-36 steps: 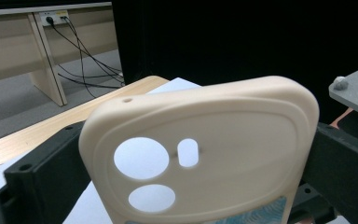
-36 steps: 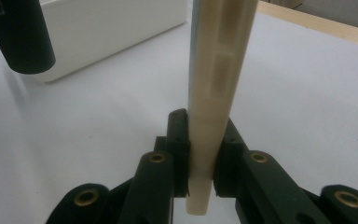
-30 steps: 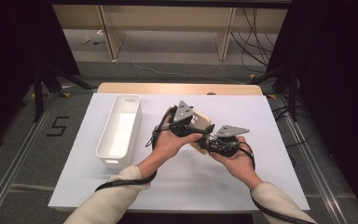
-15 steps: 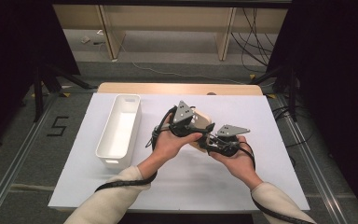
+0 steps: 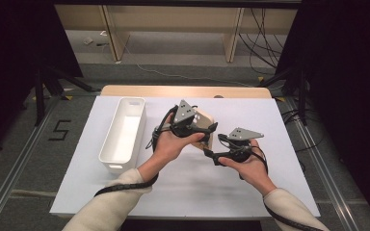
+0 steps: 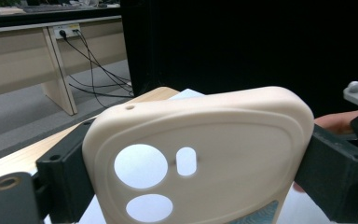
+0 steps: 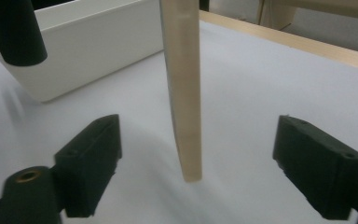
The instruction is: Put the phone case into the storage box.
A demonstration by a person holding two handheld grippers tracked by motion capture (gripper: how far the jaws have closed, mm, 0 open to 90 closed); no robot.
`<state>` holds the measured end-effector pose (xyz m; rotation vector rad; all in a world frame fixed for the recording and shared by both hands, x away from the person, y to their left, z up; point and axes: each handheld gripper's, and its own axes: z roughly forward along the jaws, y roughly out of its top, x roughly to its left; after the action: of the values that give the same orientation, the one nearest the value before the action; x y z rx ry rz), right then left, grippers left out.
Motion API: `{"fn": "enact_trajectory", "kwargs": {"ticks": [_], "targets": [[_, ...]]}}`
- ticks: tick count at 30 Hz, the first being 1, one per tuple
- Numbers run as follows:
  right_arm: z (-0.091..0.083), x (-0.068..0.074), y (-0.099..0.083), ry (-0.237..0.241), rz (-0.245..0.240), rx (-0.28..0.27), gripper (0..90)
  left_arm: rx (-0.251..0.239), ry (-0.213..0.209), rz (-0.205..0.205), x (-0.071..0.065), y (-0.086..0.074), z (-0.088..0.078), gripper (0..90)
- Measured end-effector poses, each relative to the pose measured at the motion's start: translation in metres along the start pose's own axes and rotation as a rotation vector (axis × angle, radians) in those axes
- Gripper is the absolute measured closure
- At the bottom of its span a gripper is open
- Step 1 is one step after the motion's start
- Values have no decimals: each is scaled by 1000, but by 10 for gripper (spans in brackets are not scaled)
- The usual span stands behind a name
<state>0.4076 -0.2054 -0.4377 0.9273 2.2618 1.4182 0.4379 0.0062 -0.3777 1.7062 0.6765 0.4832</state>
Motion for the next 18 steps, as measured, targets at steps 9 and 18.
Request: {"fn": "enact_trajectory", "kwargs": {"ticks": [9,18], "targets": [[-10,-4,-2,-1,-7,-17,119,-7,29,9,11,4,-12,99],[-20,-7,-6,-5,-6,-41,113,-10,55,14,20,6,-23,100]]}}
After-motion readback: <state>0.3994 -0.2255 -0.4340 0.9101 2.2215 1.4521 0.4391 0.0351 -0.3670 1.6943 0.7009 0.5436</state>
